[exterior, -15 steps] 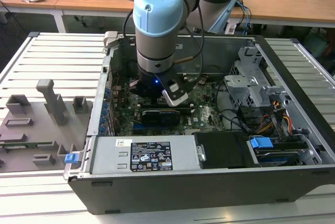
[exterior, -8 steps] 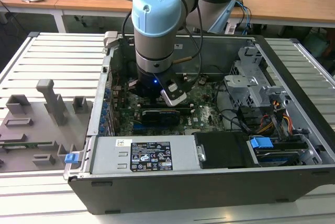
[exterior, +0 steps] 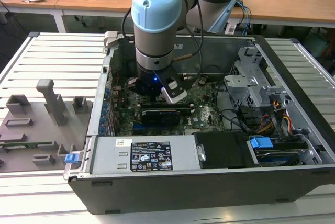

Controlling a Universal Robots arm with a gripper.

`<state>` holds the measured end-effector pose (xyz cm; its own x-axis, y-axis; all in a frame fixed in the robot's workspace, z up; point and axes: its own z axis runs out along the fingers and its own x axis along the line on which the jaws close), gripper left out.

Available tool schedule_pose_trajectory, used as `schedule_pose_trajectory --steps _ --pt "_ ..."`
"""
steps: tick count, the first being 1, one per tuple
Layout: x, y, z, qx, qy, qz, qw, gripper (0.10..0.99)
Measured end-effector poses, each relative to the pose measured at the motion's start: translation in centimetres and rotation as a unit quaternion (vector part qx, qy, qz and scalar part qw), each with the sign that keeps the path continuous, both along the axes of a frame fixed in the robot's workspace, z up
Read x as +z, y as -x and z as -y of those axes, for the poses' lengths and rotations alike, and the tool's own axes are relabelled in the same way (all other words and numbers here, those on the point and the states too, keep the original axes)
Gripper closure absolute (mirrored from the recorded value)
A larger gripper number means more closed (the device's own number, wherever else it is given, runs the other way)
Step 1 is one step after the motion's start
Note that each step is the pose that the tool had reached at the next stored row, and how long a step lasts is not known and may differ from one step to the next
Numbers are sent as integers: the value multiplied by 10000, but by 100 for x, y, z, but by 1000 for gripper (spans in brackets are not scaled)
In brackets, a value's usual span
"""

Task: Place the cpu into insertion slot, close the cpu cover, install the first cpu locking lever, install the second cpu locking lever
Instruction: 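Install the second cpu locking lever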

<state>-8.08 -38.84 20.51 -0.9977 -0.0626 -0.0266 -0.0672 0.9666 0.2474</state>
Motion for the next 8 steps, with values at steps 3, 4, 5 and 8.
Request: schedule_pose_trajectory --steps 3,4,5,8 --pt "48 0 0 0 0 0 10000 980" --pt "60 0 0 0 0 0 10000 980" --pt "68 0 0 0 0 1 10000 980" --pt "77 1 0 1 0 4 10000 980"
